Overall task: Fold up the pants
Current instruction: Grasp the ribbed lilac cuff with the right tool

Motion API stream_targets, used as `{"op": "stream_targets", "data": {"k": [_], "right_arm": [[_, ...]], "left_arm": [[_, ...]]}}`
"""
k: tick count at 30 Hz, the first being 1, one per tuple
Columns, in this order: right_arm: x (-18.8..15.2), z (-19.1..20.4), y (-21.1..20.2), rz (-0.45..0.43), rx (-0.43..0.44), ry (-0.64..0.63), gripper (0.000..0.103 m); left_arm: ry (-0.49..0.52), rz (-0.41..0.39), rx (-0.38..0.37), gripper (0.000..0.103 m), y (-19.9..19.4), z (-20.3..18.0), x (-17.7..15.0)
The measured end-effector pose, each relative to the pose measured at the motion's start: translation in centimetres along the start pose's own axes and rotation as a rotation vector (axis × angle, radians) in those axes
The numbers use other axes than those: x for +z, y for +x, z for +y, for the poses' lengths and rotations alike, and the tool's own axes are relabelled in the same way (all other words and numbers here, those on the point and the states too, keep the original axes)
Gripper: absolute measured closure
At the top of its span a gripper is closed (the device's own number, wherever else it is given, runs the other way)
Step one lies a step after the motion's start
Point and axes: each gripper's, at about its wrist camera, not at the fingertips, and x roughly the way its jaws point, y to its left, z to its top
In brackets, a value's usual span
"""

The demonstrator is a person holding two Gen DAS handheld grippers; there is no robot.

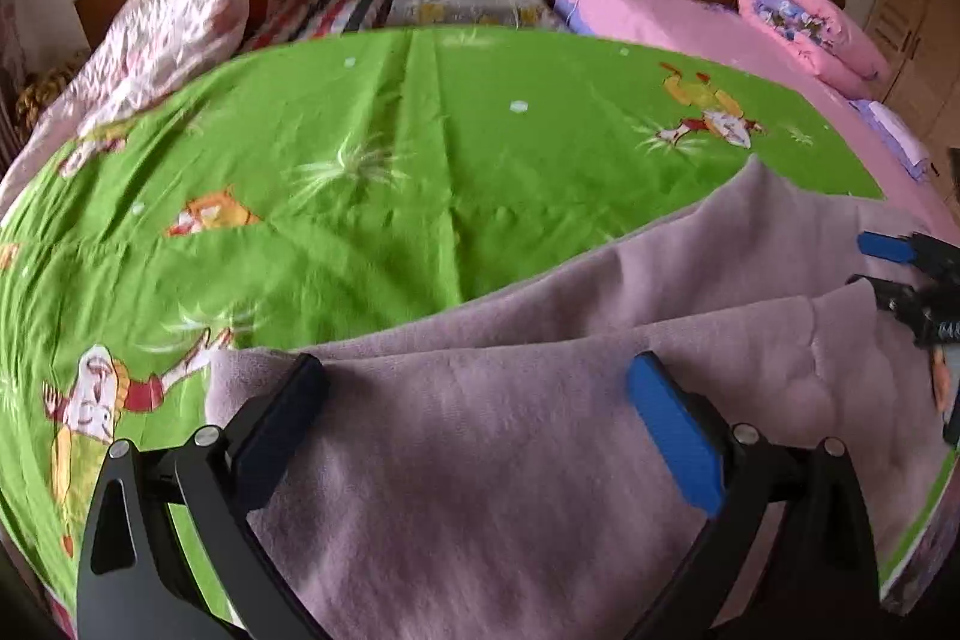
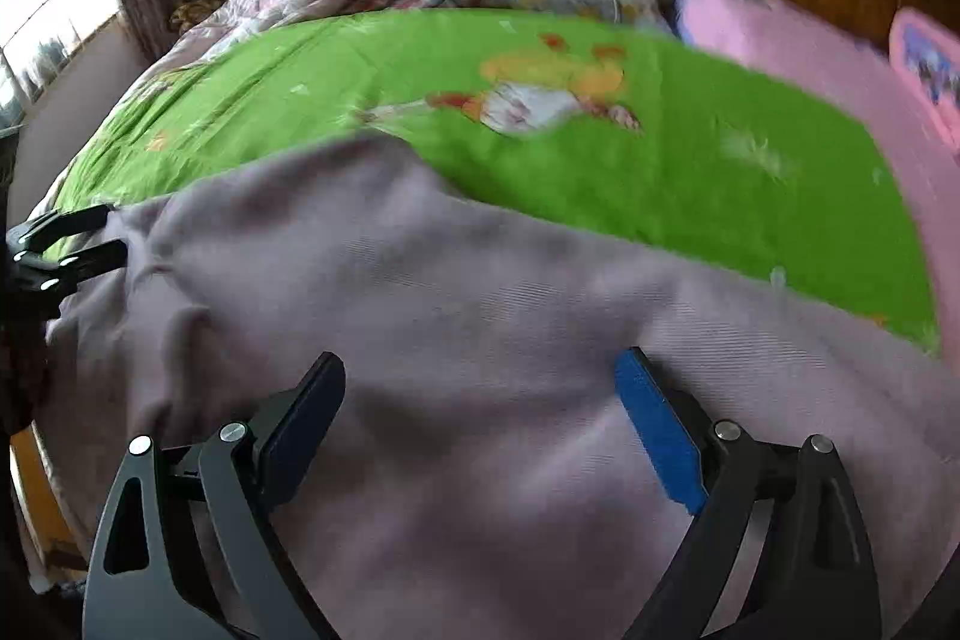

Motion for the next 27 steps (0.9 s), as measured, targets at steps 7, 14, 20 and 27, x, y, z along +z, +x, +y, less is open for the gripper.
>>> {"op": "stream_targets", "data": {"k": [7,14,20,27], "right_arm": [[-3.5,0.7,-8.2,-0.126,-0.028,0.050,0.009],[-12.9,2.6,-8.3,-0.027,-0.140,-0.022,0.008],[-16.2,0.4,-13.5,-0.182,-0.015,0.116,0.008],[-23.3,-11.8,-19.4,-0.318,0.094,0.666,0.007]], "left_arm": [[0.066,-0.131,0.149,0.002,-3.4,-3.2,-0.6],[0.247,-0.169,0.052,0.002,-4.5,-11.6,-3.2],[0.225,-0.097,0.088,0.002,-2.4,-12.2,-3.3],[0.224,-0.198,-0.043,0.002,-7.2,-15.6,-3.4]]}}
